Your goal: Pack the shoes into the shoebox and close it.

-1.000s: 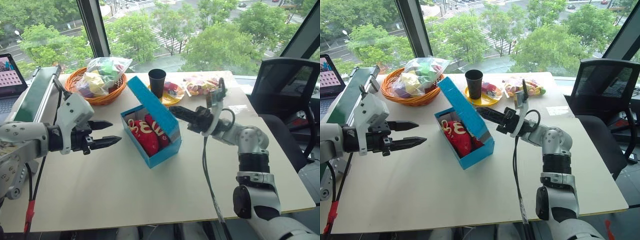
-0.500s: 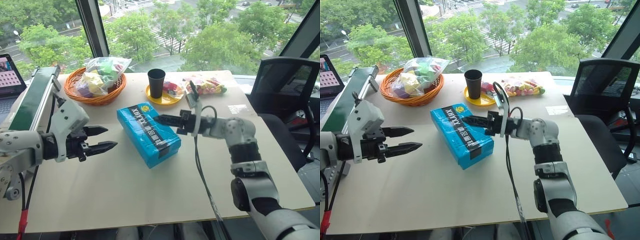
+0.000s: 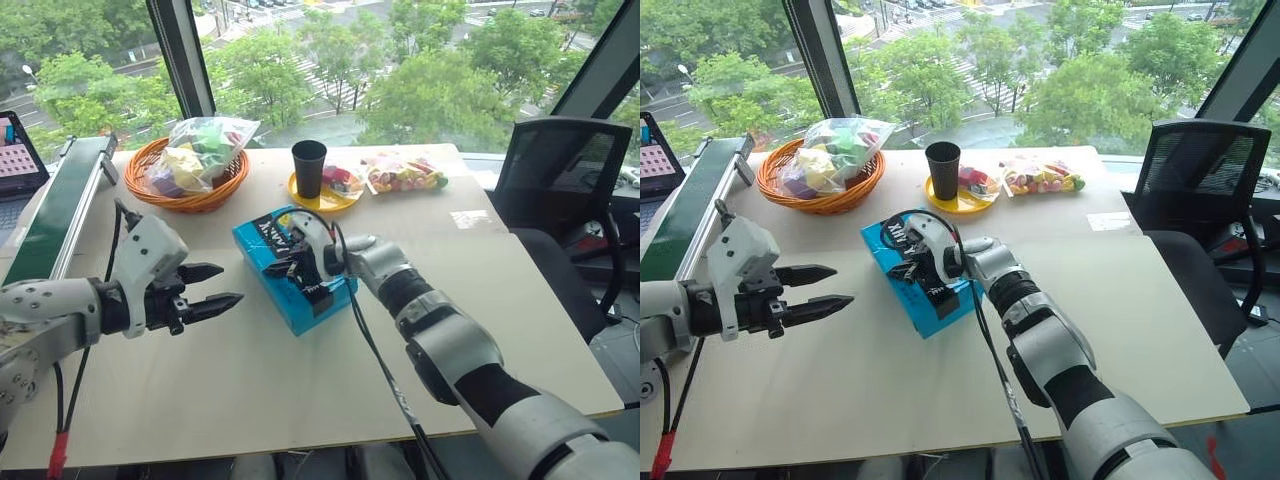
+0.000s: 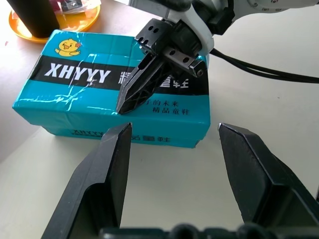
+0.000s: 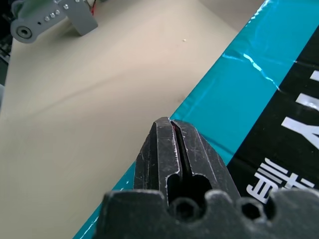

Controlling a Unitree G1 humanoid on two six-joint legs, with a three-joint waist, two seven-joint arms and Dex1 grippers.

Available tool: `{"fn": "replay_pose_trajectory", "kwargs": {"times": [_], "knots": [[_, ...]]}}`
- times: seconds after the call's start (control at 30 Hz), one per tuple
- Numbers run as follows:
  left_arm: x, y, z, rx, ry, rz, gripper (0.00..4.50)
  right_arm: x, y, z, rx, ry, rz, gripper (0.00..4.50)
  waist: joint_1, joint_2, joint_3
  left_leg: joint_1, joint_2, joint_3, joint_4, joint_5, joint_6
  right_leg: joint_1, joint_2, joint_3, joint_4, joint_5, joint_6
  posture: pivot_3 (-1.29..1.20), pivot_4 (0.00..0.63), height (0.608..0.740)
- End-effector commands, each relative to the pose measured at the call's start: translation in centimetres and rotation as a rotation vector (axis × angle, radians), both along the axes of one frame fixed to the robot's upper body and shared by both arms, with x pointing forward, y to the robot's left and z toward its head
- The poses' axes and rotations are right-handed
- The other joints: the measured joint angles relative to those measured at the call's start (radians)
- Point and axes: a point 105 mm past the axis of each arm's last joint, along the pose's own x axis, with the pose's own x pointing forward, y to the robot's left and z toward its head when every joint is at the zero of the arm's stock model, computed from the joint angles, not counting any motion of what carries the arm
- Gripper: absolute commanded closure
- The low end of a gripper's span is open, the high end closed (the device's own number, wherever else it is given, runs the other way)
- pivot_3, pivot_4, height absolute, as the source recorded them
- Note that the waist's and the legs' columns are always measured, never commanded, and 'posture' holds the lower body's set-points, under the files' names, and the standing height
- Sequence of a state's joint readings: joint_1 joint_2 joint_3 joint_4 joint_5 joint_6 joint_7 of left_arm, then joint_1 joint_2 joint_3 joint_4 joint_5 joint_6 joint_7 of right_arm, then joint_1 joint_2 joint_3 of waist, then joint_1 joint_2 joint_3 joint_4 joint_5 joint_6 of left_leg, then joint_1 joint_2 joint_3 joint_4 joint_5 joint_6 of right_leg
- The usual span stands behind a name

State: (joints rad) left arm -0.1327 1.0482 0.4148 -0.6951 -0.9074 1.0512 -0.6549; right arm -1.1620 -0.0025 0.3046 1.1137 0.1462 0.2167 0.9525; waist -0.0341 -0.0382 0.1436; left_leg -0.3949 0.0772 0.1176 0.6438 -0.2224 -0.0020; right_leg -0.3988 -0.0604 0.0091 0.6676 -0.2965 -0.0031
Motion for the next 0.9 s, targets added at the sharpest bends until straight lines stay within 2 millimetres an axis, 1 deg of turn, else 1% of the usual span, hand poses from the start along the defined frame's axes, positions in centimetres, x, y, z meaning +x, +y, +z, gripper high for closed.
{"fn": "replay_pose_trajectory", "kwargs": {"times": [0.03, 0.1, 0.13, 0.17, 0.23, 0.3, 0.37, 0.4, 0.43, 0.5, 0.57, 0.6, 0.63, 0.7, 0.73, 0.77, 0.8, 0.83, 0.9], "knots": [[-0.3, -0.1, 0.6, 0.003, -0.041, 0.006, 1.56, 0.6, -2.9, -3.5, -0.129, 0.046, -0.080, 4.42, -0.003, 0.001, 0.000, 0.005, 0.001, 0.000, -0.001, 0.000, -0.001, 0.005, 0.000, 0.000, 0.000, 0.000, -0.001, 0.00, 0.150, 0.737], [-0.2, -0.2, 0.3, 0.001, -0.038, 0.007, 1.56, 0.5, -2.6, -1.3, -0.024, 0.062, -0.033, 4.42, 0.002, 0.001, 0.000, 0.011, 0.002, -0.001, -0.001, -0.004, -0.008, 0.012, 0.000, -0.002, 0.000, 0.000, -0.001, 0.00, 0.150, 0.737], [-0.2, -0.3, 0.2, -0.001, -0.036, 0.006, 1.56, 0.6, -2.6, 0.0, 0.029, 0.044, -0.012, 4.42, 0.005, 0.001, 0.000, 0.011, 0.002, -0.001, -0.001, -0.004, -0.008, 0.012, 0.000, -0.002, 0.000, 0.000, -0.002, 0.00, 0.150, 0.737], [-0.2, -0.4, 0.1, -0.007, -0.034, 0.004, 1.56, 0.8, -2.9, 1.6, 0.078, 0.008, 0.009, 4.17, 0.008, 0.001, 0.000, 0.010, 0.002, -0.001, -0.001, -0.003, -0.008, 0.012, 0.000, -0.002, -0.001, 0.000, -0.002, 0.00, 0.150, 0.737], [-0.2, -0.4, 0.0, -0.015, -0.031, 0.002, 1.56, 0.9, -3.7, 3.4, 0.118, -0.032, 0.034, 3.70, 0.011, 0.001, 0.000, 0.008, 0.002, -0.002, -0.001, -0.003, -0.008, 0.010, 0.000, -0.002, -0.001, 0.001, -0.002, 0.00, 0.150, 0.737], [-0.2, -0.5, -0.5, -0.026, -0.019, 0.002, 1.56, -0.3, -5.2, 5.5, 0.144, -0.046, 0.140, 3.05, 0.014, 0.001, 0.001, 0.004, 0.002, -0.002, -0.001, 0.000, -0.002, 0.006, 0.000, -0.002, -0.001, 0.001, -0.002, 0.00, 0.150, 0.737], [-0.1, -0.7, -1.9, -0.052, 0.016, 0.008, 1.56, -1.0, -7.3, 8.0, 0.166, -0.081, 0.157, 2.33, 0.016, 0.001, 0.001, -0.004, 0.002, -0.002, -0.001, 0.001, -0.001, -0.003, 0.001, -0.002, 0.000, 0.001, -0.002, 0.00, 0.150, 0.737], [-0.1, -0.9, -2.4, -0.068, 0.027, 0.006, 1.56, -1.2, -8.2, 8.5, 0.160, -0.093, 0.148, 2.04, 0.017, 0.002, 0.001, -0.008, 0.003, -0.002, -0.001, 0.001, -0.002, -0.007, 0.001, -0.001, 0.000, 0.001, -0.002, 0.00, 0.150, 0.737], [-0.2, -1.1, -2.6, -0.089, 0.031, 0.001, 1.56, -1.3, -9.0, 8.7, 0.140, -0.110, 0.126, 1.73, 0.019, 0.002, 0.001, -0.012, 0.003, -0.002, -0.001, 0.004, -0.008, -0.010, 0.001, -0.001, 0.000, 0.001, -0.002, 0.00, 0.150, 0.737], [-0.2, -1.4, -2.7, -0.126, 0.023, -0.003, 1.56, -1.2, -10.3, 8.6, 0.095, -0.147, 0.083, 1.03, 0.018, 0.001, 0.001, -0.018, 0.004, -0.002, -0.001, 0.004, -0.008, -0.015, 0.001, -0.001, 0.002, 0.001, -0.002, 0.00, 0.150, 0.737], [0.4, -0.4, -2.7, -0.183, -0.050, 0.096, 1.56, -0.8, -13.7, 7.9, 0.036, -0.147, -0.021, 0.31, 0.017, 0.001, 0.001, -0.024, 0.003, 0.000, 0.000, 0.004, -0.008, -0.022, 0.002, 0.001, 0.003, 0.001, -0.002, 0.00, 0.150, 0.737], [0.4, 0.4, -3.1, -0.194, -0.073, 0.154, 1.56, -0.5, -15.6, 7.5, 0.024, -0.129, -0.097, 0.03, 0.017, 0.001, 0.001, -0.024, 0.003, 0.001, 0.000, 0.004, -0.008, -0.023, 0.002, 0.001, 0.003, 0.001, -0.002, 0.00, 0.150, 0.737], [0.3, 1.0, -3.5, -0.198, -0.086, 0.192, 1.56, -0.3, -16.9, 7.2, 0.019, -0.117, -0.147, 0.03, 0.019, 0.001, 0.001, -0.024, 0.003, 0.001, 0.001, 0.004, -0.008, -0.023, 0.002, 0.001, 0.002, 0.001, -0.002, 0.00, 0.150, 0.737], [0.0, 1.5, -3.9, -0.215, -0.103, 0.230, 1.56, -0.2, -18.1, 6.9, 0.033, -0.101, -0.211, 0.03, 0.021, 0.001, 0.001, -0.024, 0.003, 0.002, 0.001, 0.003, -0.006, -0.023, 0.001, 0.002, -0.003, 0.001, -0.002, 0.00, 0.150, 0.737], [0.0, 1.9, -4.5, -0.222, -0.119, 0.290, 1.56, 0.3, -19.4, 6.0, 0.034, -0.110, -0.293, 0.03, 0.019, 0.001, 0.001, -0.025, 0.002, 0.002, 0.002, 0.003, -0.006, -0.024, 0.001, 0.002, -0.003, 0.001, -0.002, 0.00, 0.150, 0.737], [0.2, 2.4, -5.5, -0.228, -0.134, 0.371, 1.56, 0.7, -20.8, 4.6, 0.031, -0.106, -0.381, 0.03, 0.018, 0.001, 0.001, -0.025, 0.001, 0.003, 0.002, 0.002, -0.004, -0.024, 0.001, 0.003, -0.003, 0.001, -0.001, 0.00, 0.150, 0.737], [0.2, 2.7, -6.3, -0.232, -0.138, 0.431, 1.56, 0.8, -21.8, 3.4, 0.035, -0.087, -0.450, 0.03, 0.018, 0.001, 0.001, -0.023, 0.001, 0.004, 0.002, 0.000, 0.000, -0.023, 0.001, 0.004, -0.003, 0.001, -0.001, 0.00, 0.150, 0.737], [0.0, 2.9, -7.9, -0.218, -0.130, 0.478, 1.56, 0.8, -22.7, 1.5, 0.054, -0.071, -0.520, 0.03, 0.019, 0.000, 0.000, -0.021, 0.001, 0.004, 0.002, -0.001, 0.002, -0.020, 0.001, 0.004, -0.003, 0.001, -0.001, 0.00, 0.150, 0.737], [-0.5, 2.8, -10.5, -0.224, -0.105, 0.547, 1.56, 0.7, -24.1, -1.3, 0.071, -0.099, -0.648, 0.03, 0.020, 0.000, -0.001, -0.009, 0.002, 0.003, 0.001, -0.003, 0.005, -0.007, 0.001, 0.004, -0.005, 0.001, -0.001, 0.00, 0.150, 0.737]]}}
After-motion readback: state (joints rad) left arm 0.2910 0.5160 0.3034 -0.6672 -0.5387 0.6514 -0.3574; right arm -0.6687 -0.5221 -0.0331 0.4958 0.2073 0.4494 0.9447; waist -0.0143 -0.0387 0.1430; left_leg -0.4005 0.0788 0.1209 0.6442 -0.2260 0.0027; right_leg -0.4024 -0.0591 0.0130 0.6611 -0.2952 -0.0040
